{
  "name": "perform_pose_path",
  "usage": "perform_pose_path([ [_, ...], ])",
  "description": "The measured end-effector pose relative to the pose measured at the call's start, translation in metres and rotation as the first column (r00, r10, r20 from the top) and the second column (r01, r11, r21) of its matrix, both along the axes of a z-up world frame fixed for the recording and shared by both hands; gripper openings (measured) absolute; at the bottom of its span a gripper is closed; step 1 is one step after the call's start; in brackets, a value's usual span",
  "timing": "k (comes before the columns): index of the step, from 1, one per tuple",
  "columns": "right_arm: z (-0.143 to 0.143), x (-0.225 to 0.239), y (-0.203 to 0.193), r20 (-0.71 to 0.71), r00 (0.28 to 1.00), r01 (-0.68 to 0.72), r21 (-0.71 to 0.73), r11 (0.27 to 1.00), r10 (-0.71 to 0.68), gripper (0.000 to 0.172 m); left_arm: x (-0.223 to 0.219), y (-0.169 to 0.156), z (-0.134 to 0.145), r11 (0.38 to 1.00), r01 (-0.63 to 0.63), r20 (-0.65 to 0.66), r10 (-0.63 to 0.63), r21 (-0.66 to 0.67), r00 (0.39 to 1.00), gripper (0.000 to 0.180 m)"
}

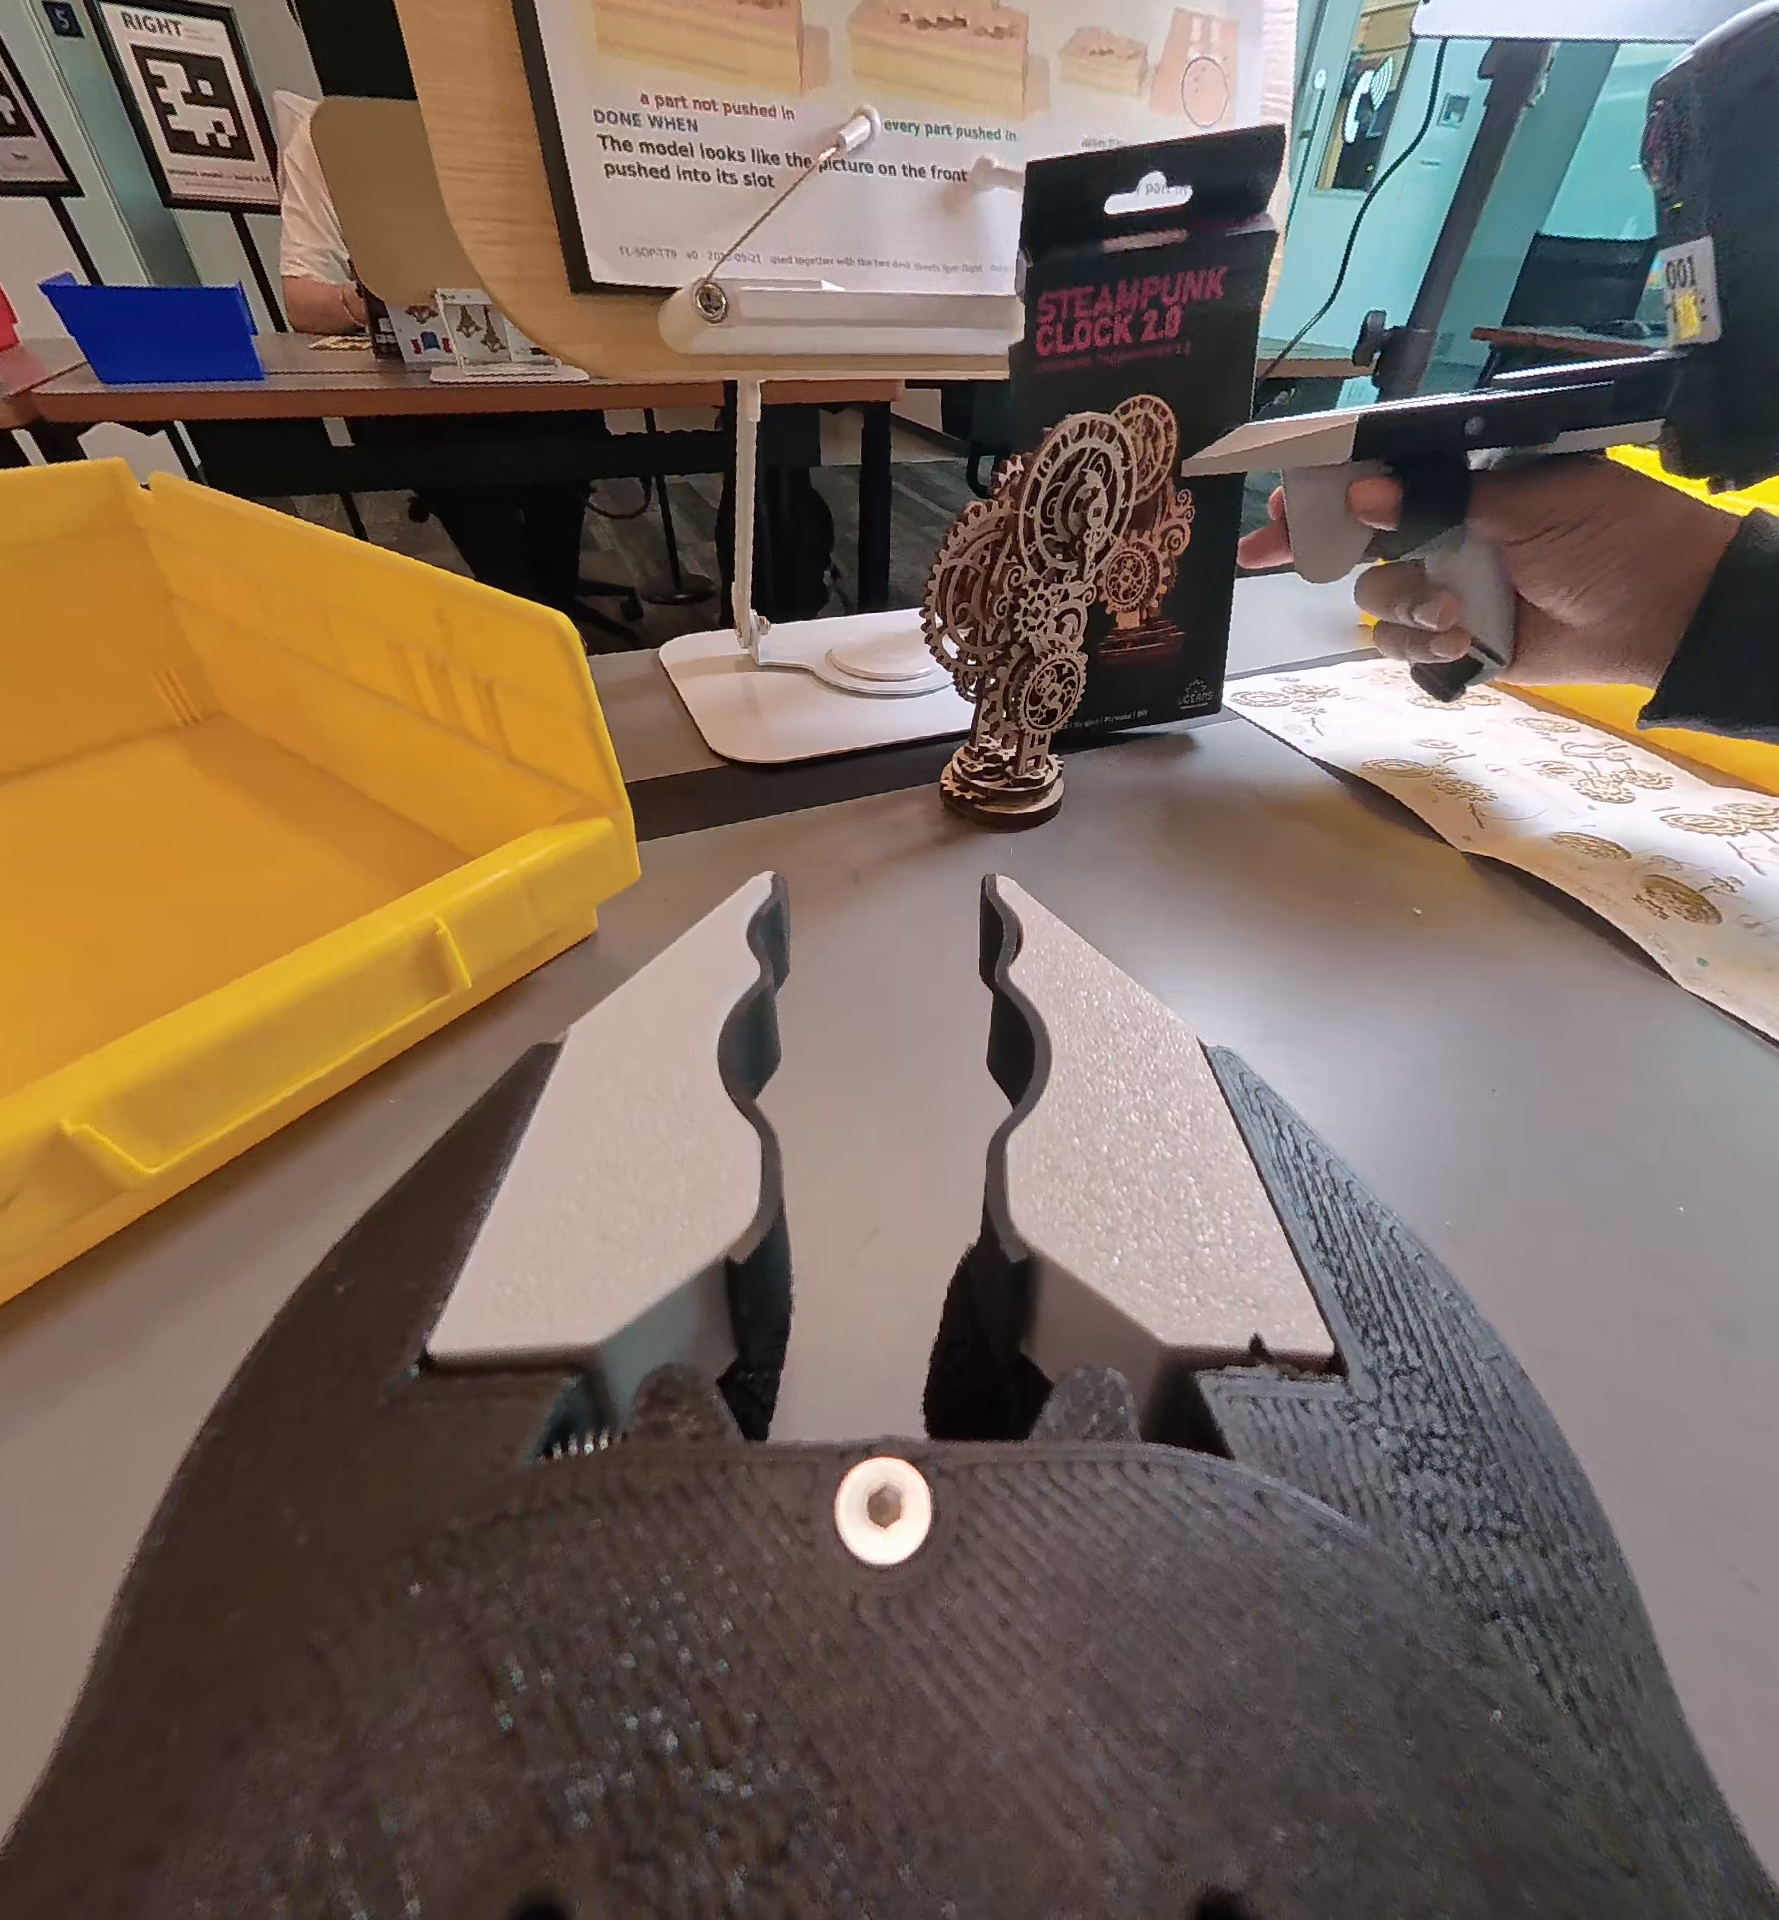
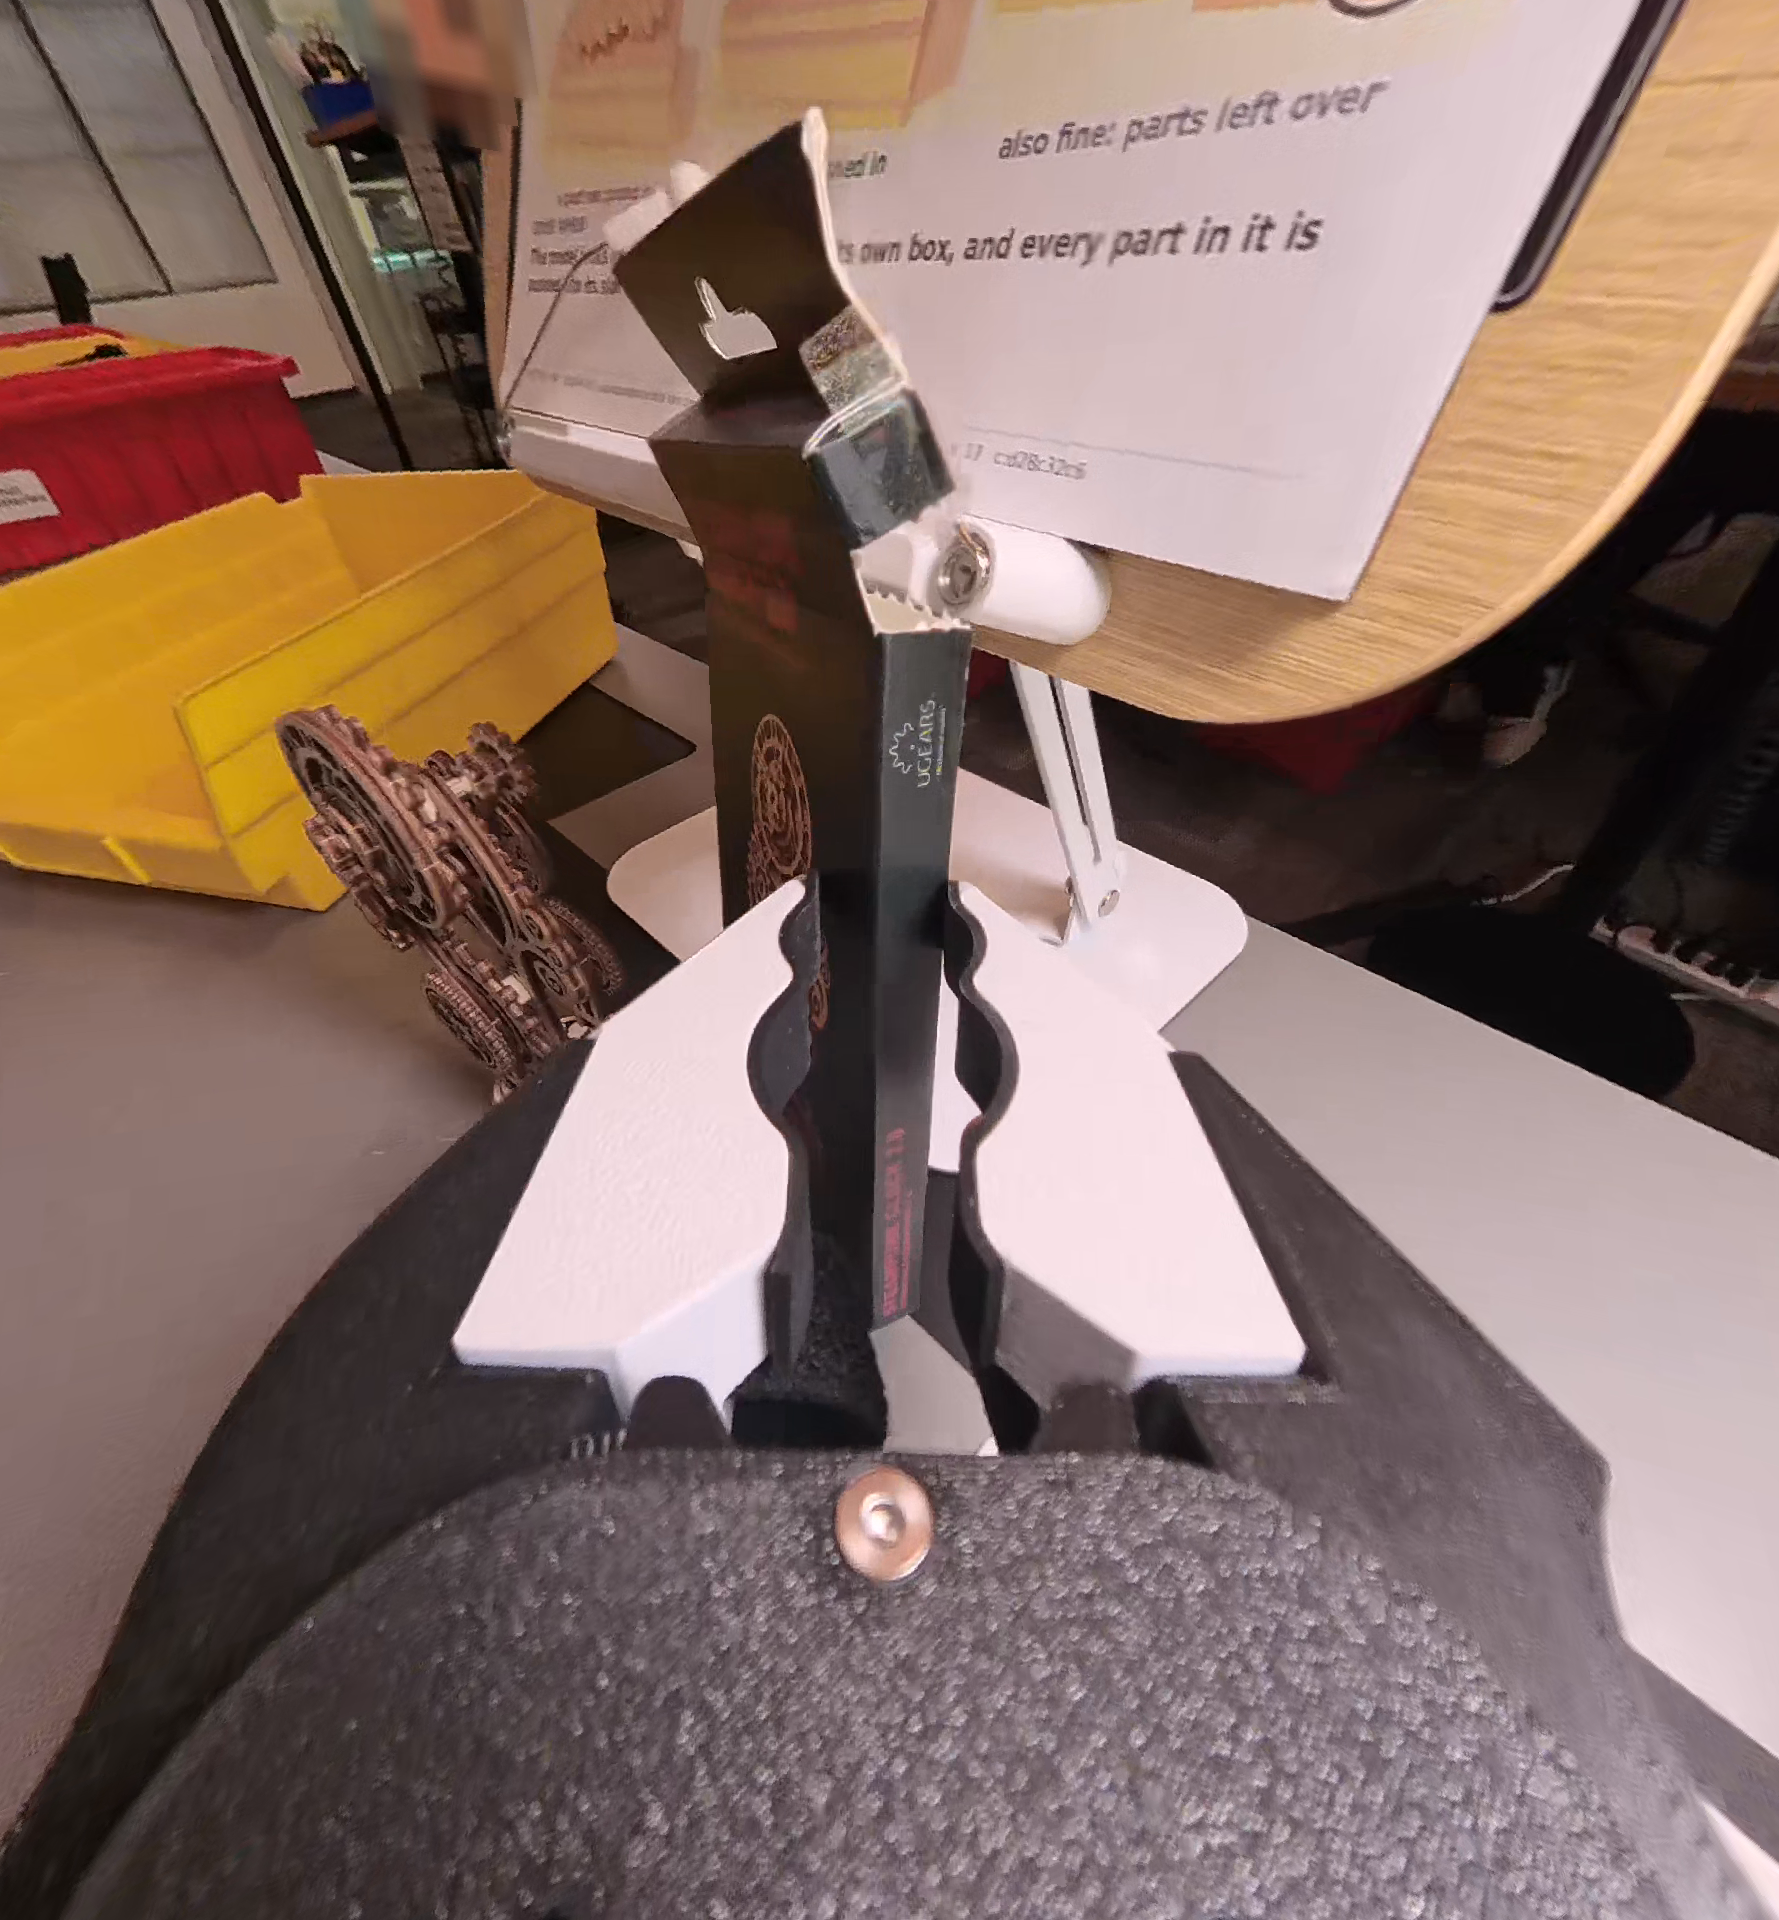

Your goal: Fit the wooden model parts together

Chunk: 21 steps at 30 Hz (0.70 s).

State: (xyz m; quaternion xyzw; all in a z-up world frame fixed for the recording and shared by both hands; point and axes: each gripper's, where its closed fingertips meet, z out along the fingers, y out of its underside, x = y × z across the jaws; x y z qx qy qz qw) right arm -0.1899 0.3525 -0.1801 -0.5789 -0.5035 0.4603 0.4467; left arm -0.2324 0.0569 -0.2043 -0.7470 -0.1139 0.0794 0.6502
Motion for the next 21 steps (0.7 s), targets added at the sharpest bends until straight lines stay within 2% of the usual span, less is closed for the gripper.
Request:
perform_pose_path([
  [4,-0.009,0.003,0.017,0.046,0.997,0.067,-0.065,0.996,-0.064,0.028,0.0,0.0,-0.001,1.0,0.0,-0.007,-0.001,-0.005,1.0,0.034],
  [7,-0.015,0.009,0.029,0.11,0.984,0.148,-0.029,0.989,-0.144,0.05,-0.001,0.001,-0.003,1.0,0.001,-0.002,-0.001,-0.011,1.0,0.034],
  [10,-0.005,0.026,0.03,0.113,0.97,0.21,0.049,0.977,-0.214,0.058,-0.001,0.001,-0.003,1.0,-0.003,-0.005,0.003,-0.012,1.0,0.034],
  [14,0.029,0.066,-0.002,0.02,0.973,0.224,0.17,0.96,-0.23,0.059,-0.001,0.001,-0.002,1.0,-0.006,-0.01,0.006,-0.011,1.0,0.034],
  [17,0.051,0.111,-0.038,-0.061,0.968,0.249,0.2,0.948,-0.242,0.059,0.001,0.001,0.0,1.0,-0.004,-0.007,0.004,-0.007,1.0,0.036],
  [21,0.047,0.169,-0.09,-0.08,0.958,0.283,0.143,0.948,-0.274,0.064,0.007,0.003,0.001,1.0,0.009,-0.007,-0.009,-0.011,1.0,0.04],
])
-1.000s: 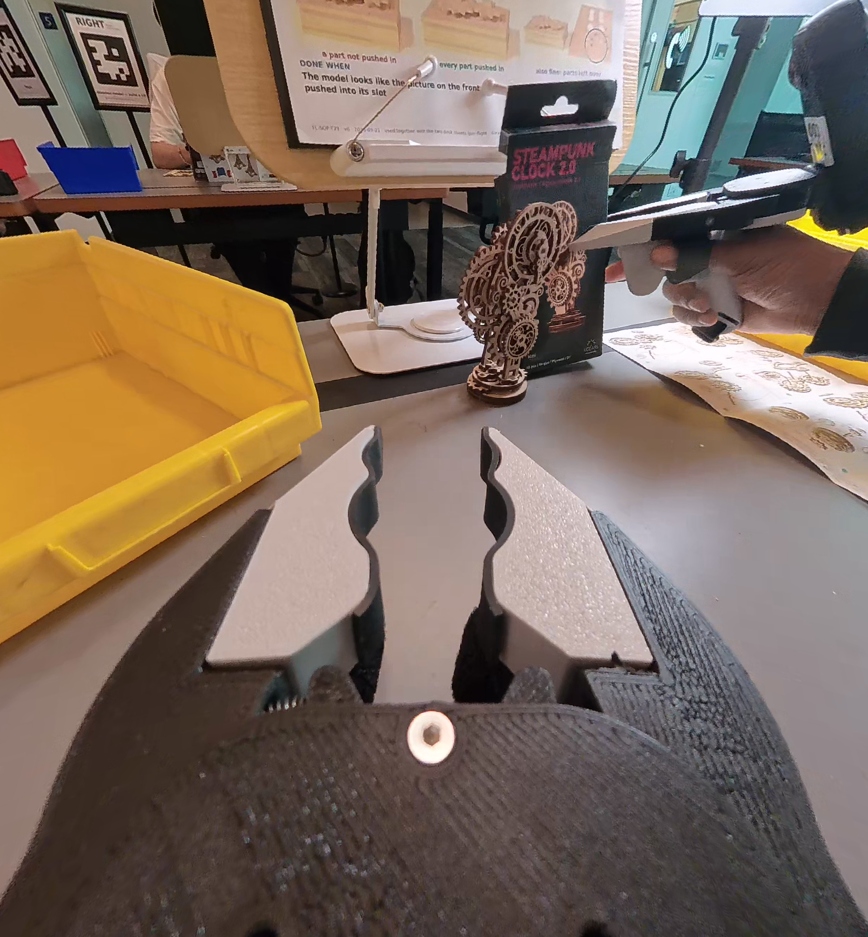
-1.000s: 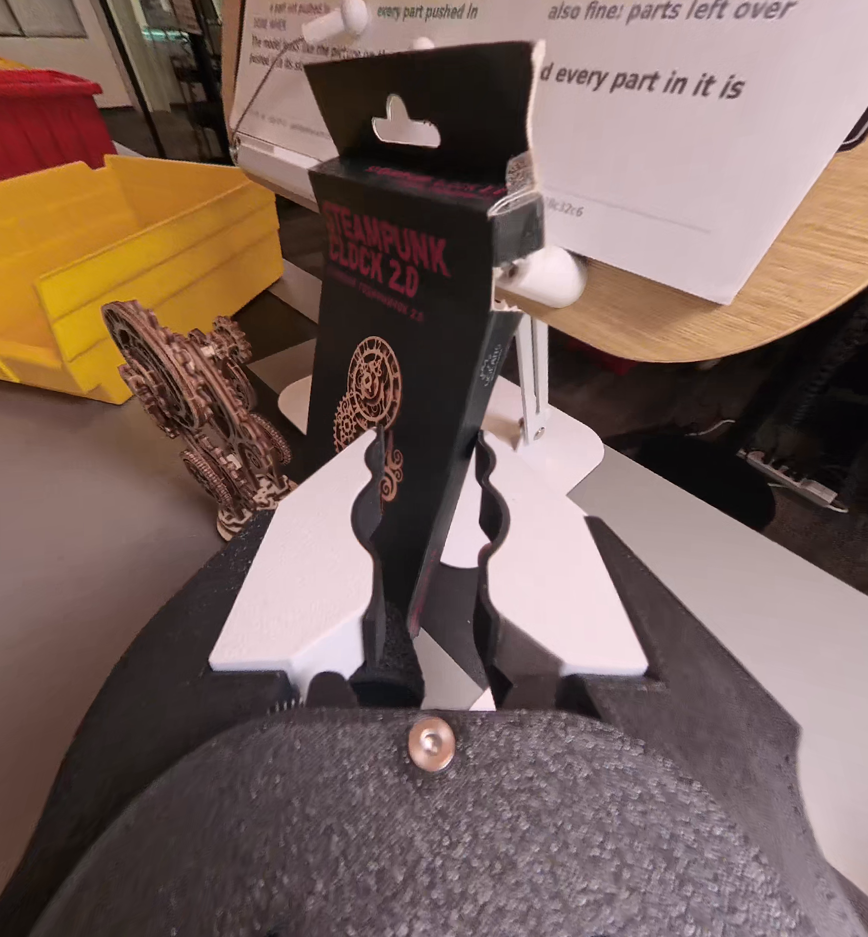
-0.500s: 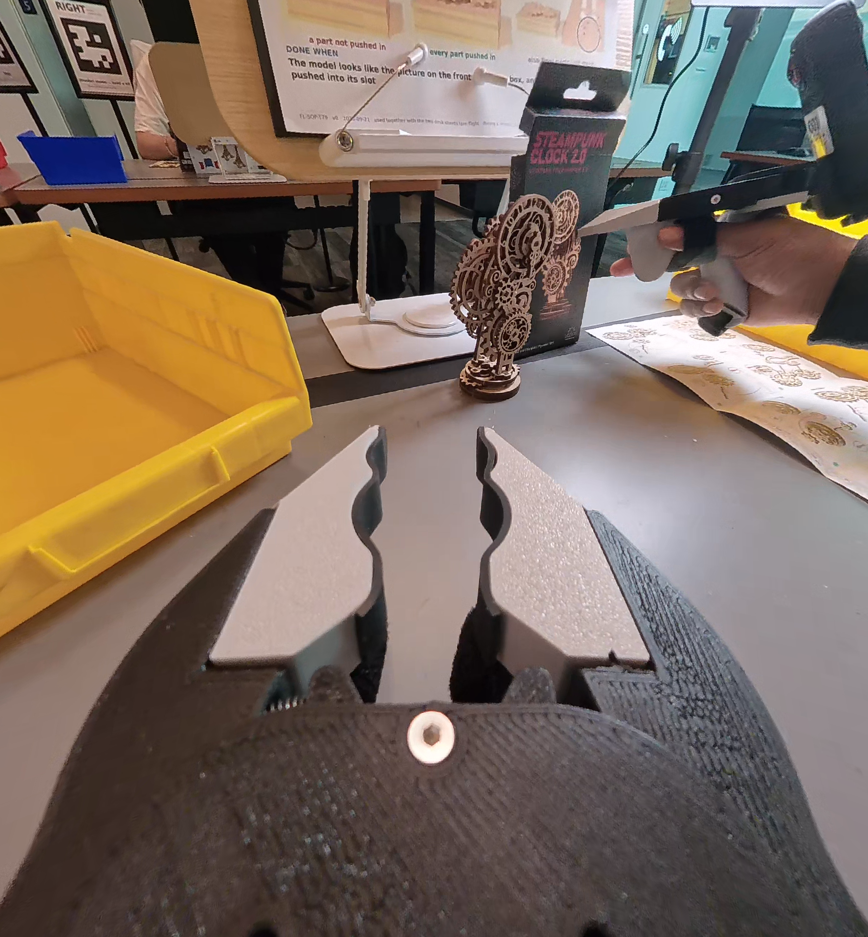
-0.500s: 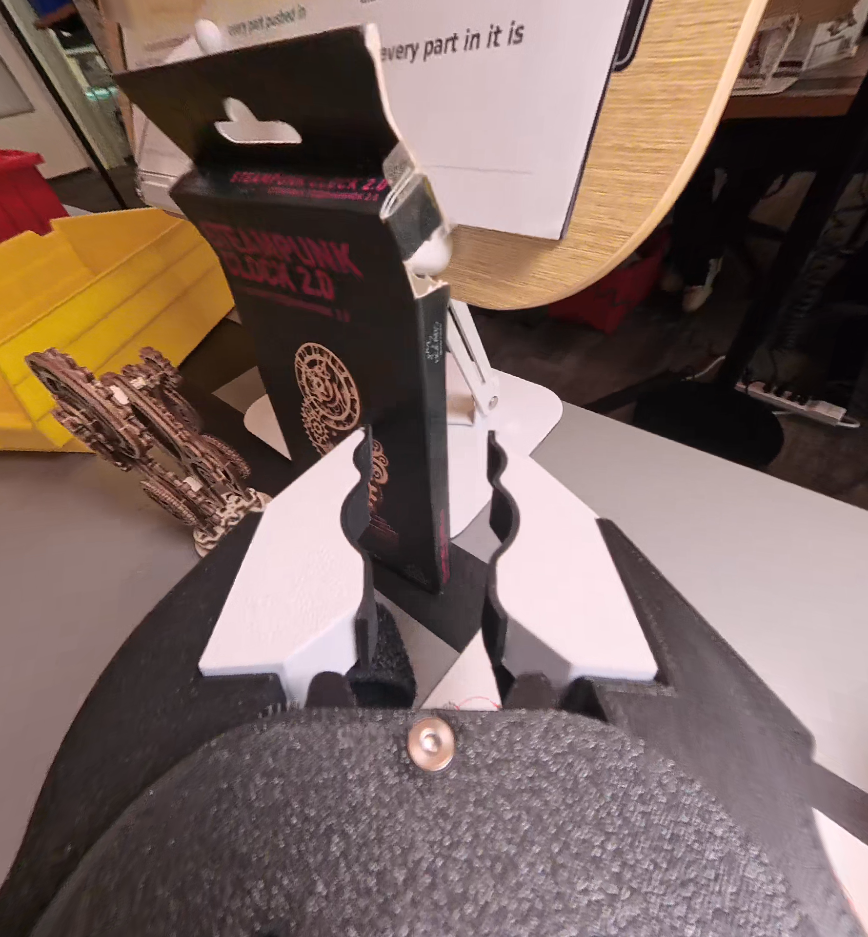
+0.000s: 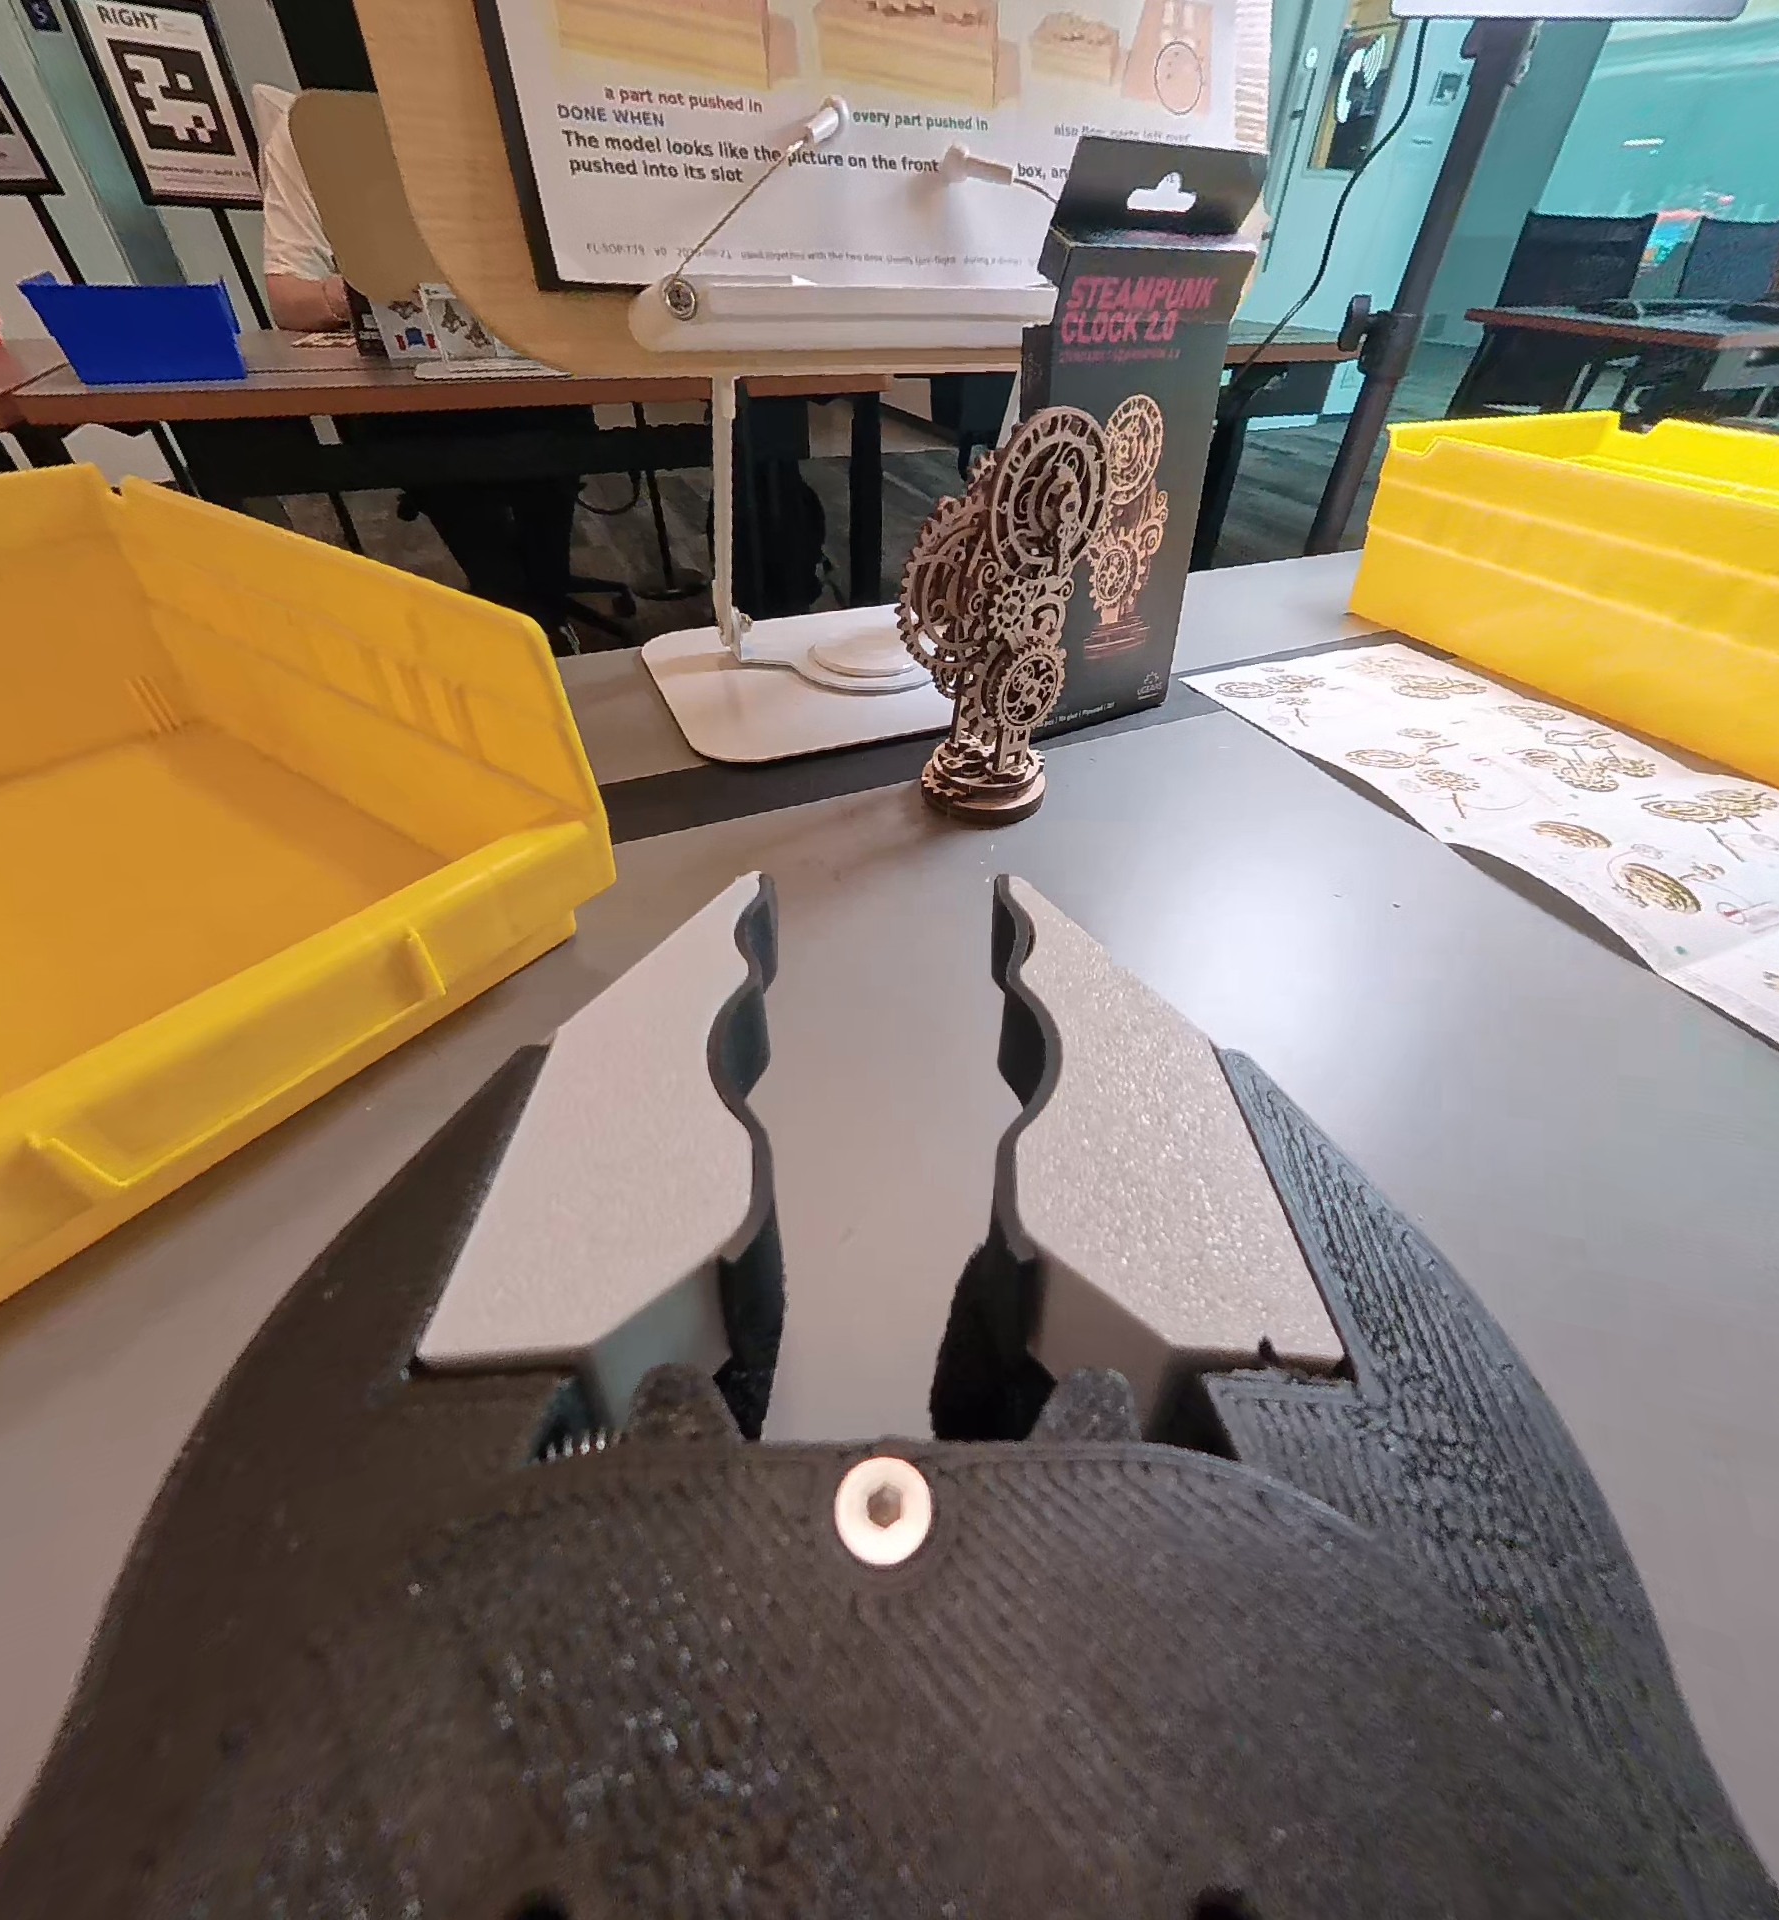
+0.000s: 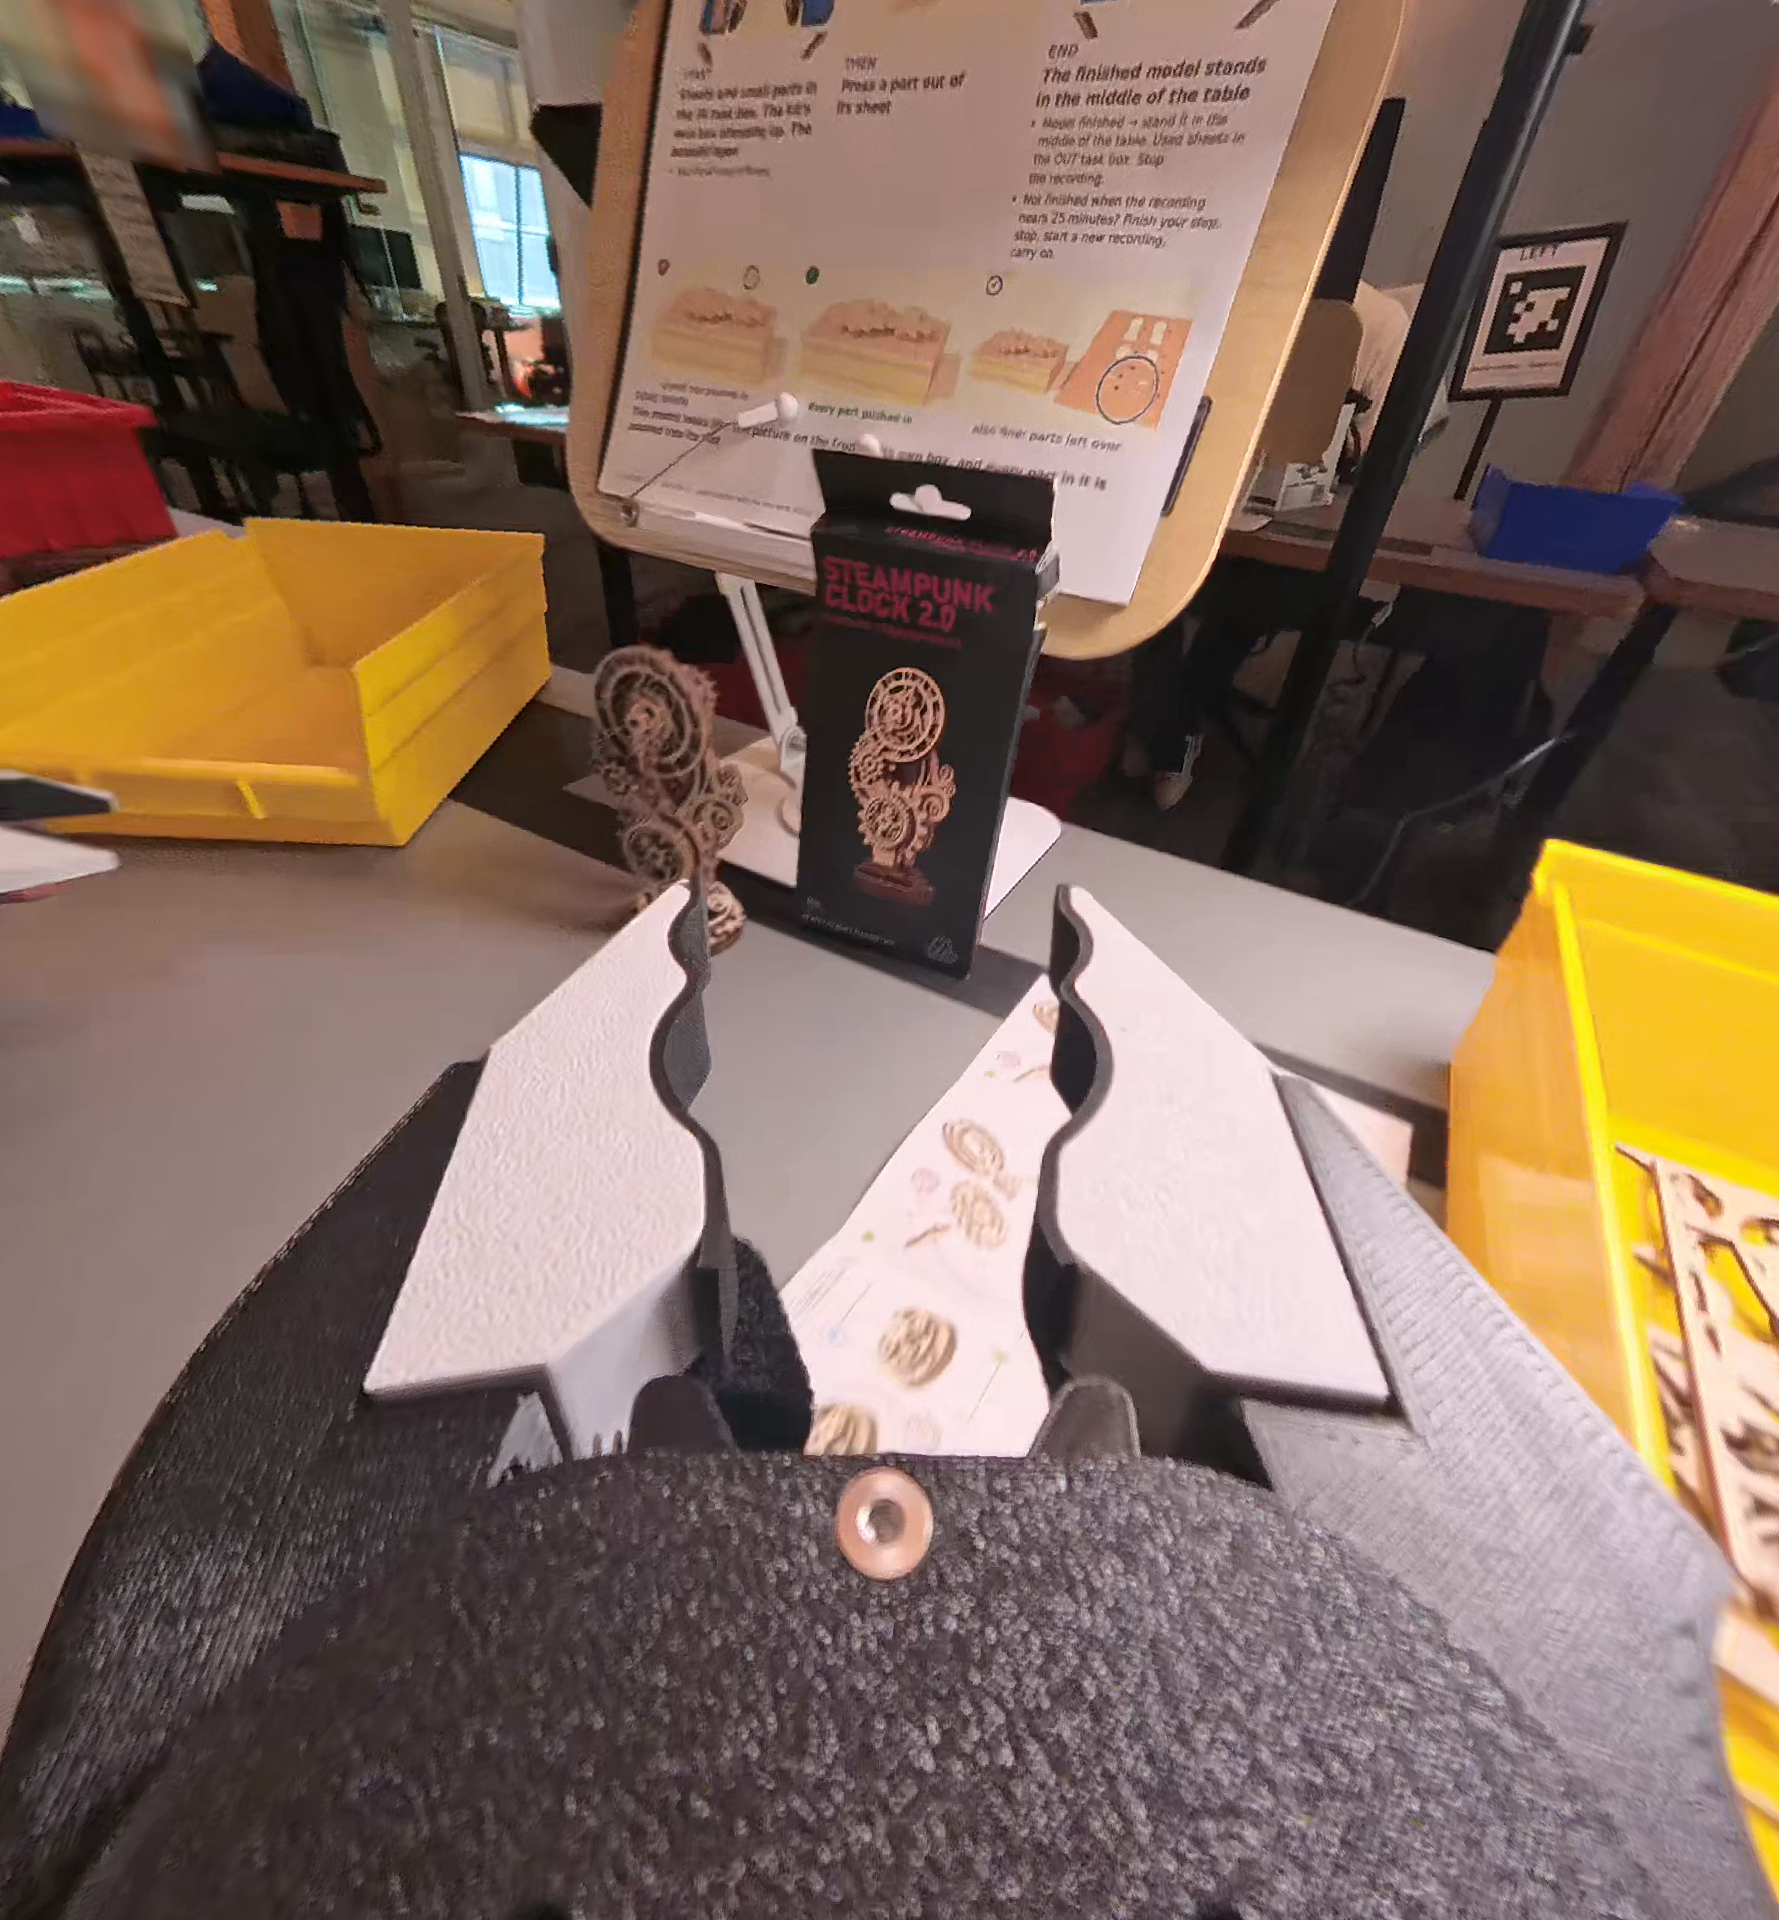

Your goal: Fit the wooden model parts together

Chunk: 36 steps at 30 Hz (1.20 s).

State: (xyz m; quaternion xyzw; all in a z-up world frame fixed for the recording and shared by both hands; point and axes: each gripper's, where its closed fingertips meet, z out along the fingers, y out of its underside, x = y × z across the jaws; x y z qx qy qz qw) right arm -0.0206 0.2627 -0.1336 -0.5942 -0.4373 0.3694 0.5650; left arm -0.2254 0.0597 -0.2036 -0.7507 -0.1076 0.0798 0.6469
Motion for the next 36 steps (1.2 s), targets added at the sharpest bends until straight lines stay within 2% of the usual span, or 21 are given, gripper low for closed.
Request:
perform_pose_path([
  [4,-0.034,0.035,-0.048,0.05,0.998,0.035,-0.017,0.999,-0.034,0.07,0.009,0.003,-0.002,0.999,0.024,-0.016,-0.024,-0.022,1.0,0.048],
  [7,-0.055,0.038,-0.074,0.042,0.999,0.021,-0.007,1.0,-0.021,0.069,0.025,0.01,-0.009,0.994,0.085,-0.009,-0.086,-0.068,0.996,0.059],
  [9,-0.065,0.032,-0.084,0.087,0.996,-0.014,0.02,1.0,0.012,0.068,0.037,0.015,-0.017,0.988,0.119,0.01,-0.118,-0.101,0.993,0.063],
  [11,-0.061,0.029,-0.083,0.096,0.995,-0.015,0.088,0.996,0.007,0.068,0.051,0.018,-0.02,0.983,0.156,0.046,-0.152,-0.099,0.987,0.063],
  [13,-0.068,0.028,-0.079,0.126,0.992,-0.003,0.135,0.991,-0.014,0.066,0.059,0.02,-0.017,0.982,0.166,0.035,-0.163,-0.089,0.986,0.063],
  [18,-0.075,0.029,-0.082,0.131,0.991,-0.005,0.047,0.999,-0.001,0.068,0.062,0.016,-0.002,0.992,0.114,-0.093,-0.118,-0.044,0.989,0.061],
  [25,-0.084,0.041,-0.068,0.162,0.985,0.065,-0.014,0.998,-0.062,0.071,0.045,0.002,0.001,0.999,0.006,-0.066,-0.009,-0.043,0.998,0.057],
  [28,-0.086,0.042,-0.066,0.169,0.983,0.072,-0.019,0.997,-0.068,0.07,0.047,-0.003,0.001,0.998,-0.001,-0.028,0.0,-0.055,1.0,0.056],
  [36,-0.084,0.035,-0.079,0.174,0.983,0.052,0.009,0.999,-0.053,0.068,0.06,-0.002,-0.003,0.994,-0.008,-0.108,-0.004,-0.113,0.994,0.052],
])
